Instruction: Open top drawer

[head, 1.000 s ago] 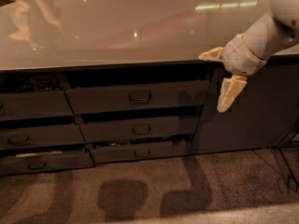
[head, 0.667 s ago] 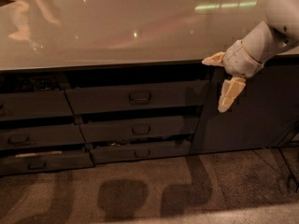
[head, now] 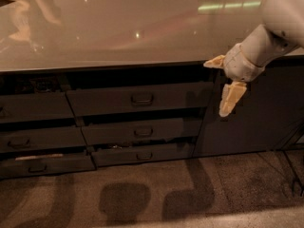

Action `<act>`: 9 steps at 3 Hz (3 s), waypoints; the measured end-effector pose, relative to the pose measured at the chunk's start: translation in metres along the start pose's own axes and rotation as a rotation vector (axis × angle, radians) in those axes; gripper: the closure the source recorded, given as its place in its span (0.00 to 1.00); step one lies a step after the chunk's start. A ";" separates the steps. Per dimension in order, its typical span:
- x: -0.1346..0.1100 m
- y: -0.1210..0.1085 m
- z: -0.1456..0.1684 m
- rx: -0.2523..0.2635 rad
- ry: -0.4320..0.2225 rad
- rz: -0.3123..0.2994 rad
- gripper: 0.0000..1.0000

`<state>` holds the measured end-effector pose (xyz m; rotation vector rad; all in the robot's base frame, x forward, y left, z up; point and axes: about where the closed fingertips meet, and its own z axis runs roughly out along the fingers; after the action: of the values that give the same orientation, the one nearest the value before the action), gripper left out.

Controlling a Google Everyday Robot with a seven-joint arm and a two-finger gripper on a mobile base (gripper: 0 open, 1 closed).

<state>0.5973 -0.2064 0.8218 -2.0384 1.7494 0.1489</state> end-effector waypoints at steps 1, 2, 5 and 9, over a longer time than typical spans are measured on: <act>0.009 0.013 0.015 -0.023 0.038 -0.004 0.00; 0.009 0.012 0.016 -0.022 0.041 -0.004 0.00; -0.042 -0.016 0.058 0.098 0.387 -0.083 0.00; -0.002 -0.045 0.067 0.098 0.478 -0.038 0.00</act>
Offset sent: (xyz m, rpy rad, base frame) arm -0.0060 -0.0053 -0.0191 -0.0506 0.0060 -0.0020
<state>0.6535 -0.1738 0.7742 -2.1536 1.9367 -0.4644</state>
